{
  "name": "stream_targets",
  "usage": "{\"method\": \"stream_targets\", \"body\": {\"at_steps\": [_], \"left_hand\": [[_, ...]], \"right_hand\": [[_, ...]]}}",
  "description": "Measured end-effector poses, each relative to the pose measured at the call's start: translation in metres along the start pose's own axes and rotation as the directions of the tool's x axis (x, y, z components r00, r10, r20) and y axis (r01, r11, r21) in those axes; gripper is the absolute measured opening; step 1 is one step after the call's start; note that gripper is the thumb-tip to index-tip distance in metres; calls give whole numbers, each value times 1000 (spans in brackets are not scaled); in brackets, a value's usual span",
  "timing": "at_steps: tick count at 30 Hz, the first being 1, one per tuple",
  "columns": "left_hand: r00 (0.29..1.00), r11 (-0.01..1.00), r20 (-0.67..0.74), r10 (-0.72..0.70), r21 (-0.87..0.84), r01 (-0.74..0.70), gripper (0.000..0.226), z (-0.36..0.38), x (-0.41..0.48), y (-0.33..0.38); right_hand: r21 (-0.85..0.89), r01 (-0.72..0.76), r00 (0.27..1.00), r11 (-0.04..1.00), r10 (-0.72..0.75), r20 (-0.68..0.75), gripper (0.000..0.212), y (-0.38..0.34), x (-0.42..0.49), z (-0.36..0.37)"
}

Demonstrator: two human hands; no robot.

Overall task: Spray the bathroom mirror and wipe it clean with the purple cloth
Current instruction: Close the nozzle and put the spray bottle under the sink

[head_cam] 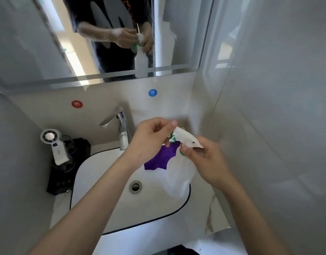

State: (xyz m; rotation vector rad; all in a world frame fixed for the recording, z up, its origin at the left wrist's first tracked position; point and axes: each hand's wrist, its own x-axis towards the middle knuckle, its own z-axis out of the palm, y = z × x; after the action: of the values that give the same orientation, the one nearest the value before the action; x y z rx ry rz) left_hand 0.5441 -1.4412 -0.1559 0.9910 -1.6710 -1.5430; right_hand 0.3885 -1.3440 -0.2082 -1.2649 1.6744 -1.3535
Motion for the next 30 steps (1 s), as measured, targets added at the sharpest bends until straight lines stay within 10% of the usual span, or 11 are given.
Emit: {"method": "stream_targets", "body": {"at_steps": [6,10,21,30], "left_hand": [[995,982,-75,-68,-179,53,29,-31,-36,-3],[974,941,-131,-183,-310,136,31,-44,-59,-20],[959,943,-218,-182,-314,108,11,-81,-94,-60],[927,960,-297,-229,-224,166,43,-91,-92,-64]], "right_hand": [[432,-163,986,887,163,37,12,-16,-20,46],[380,-108,992,918,123,-16,58,-16,-28,82],[293,-174,983,940,182,1,50,-12,-58,144],[314,-155,988,937,154,27,47,-14,-56,157]]}}
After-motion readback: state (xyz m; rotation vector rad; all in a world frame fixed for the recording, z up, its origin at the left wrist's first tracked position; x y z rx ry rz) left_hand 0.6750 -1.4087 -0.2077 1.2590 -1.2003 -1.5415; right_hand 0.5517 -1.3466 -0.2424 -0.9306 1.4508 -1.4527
